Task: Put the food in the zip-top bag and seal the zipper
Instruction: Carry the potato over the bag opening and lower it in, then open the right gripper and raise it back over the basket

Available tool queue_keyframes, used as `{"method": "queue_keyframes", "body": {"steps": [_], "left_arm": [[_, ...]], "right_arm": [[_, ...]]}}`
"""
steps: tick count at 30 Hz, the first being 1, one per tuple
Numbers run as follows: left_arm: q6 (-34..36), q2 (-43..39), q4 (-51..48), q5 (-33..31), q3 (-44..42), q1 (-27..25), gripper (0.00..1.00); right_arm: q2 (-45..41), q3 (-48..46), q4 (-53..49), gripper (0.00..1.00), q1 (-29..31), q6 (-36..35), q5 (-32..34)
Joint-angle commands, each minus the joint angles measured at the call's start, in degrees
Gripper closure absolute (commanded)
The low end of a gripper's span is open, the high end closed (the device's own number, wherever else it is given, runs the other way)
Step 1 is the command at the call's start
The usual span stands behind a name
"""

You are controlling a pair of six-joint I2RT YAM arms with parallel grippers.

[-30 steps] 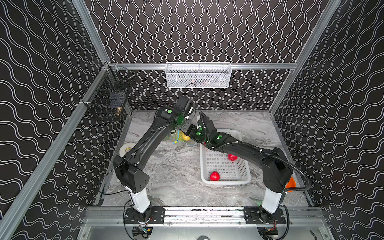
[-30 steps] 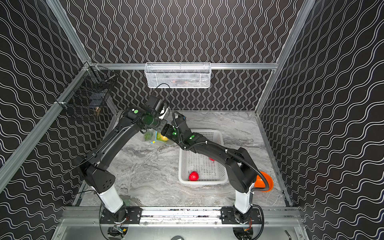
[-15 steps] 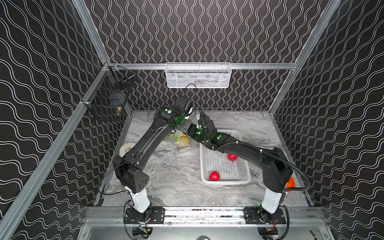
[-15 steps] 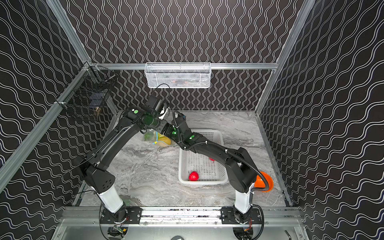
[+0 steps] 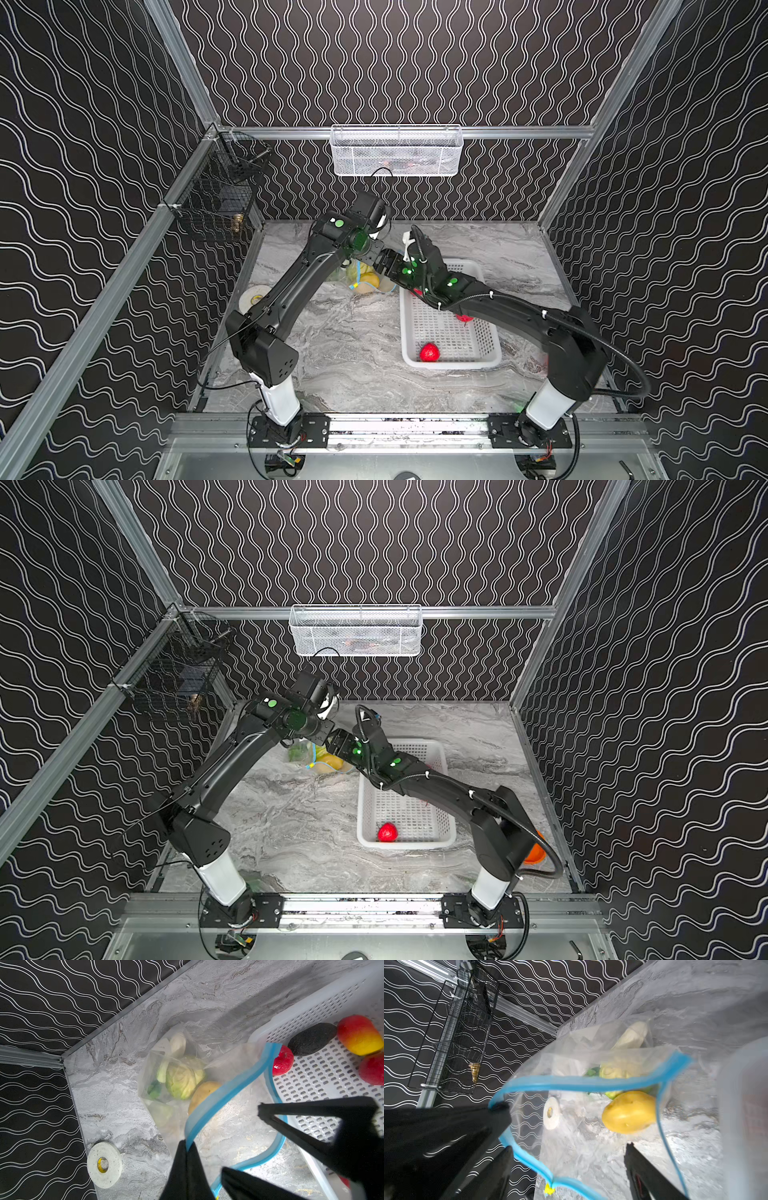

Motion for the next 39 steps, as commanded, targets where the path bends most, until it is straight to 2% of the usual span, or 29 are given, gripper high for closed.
{"method": "queue_keyframes", "body": {"steps": [1,5,7,8,15,20,25,32,36,39], "left_arm": [[0.29,0.23,0.09,0.15,0.02,0.01,1.0],[0.19,0.72,-0.3,0.43,1.0,-0.05,1.0],[0.09,0.83,-0.35,0.37,1.08,-0.03,1.0],[0.12,0.78,-0.26,0.22,0.98,0.01,1.0],[0.33,0.32,0.01,-0.42,0.28,0.0,1.0],[0.42,-0.18,0.36,0.06,-0.47,0.01,1.0],[0.22,0.02,0.28,0.1,-0.52,0.0,1.0],[0.26,-0.89,0.98,0.35,-1.74,-0.05,1.0],[0.17,-0.87,0.97,0.39,-1.75,0.01,1.0],[0.16,-1.26,1.21,0.6,-2.09,-0.02,1.0]], "right_arm": [[-2.35,-1.29,0.11,0.16,0.1,-1.58,2.46],[-5.15,-3.94,-0.27,0.15,0.1,-1.33,3.97],[-6.06,-4.73,-0.52,0.03,0.1,-1.39,4.59],[-6.34,-4.91,-1.02,0.01,0.1,-1.48,4.94],[-7.28,-4.13,-5.03,0.01,0.1,-2.59,6.32],[-7.19,-0.13,-12.88,0.01,0.1,-4.7,9.16],[-8.87,-1.11,-15.19,0.01,0.02,-5.96,10.04],[-11.52,1.63,-25.2,0.01,-0.43,-10.66,16.96],[-10.89,3.49,-31.16,0.01,-0.46,-9.64,19.57],[-10.89,3.64,-34.98,0.01,-0.6,-6.17,21.23]]}}
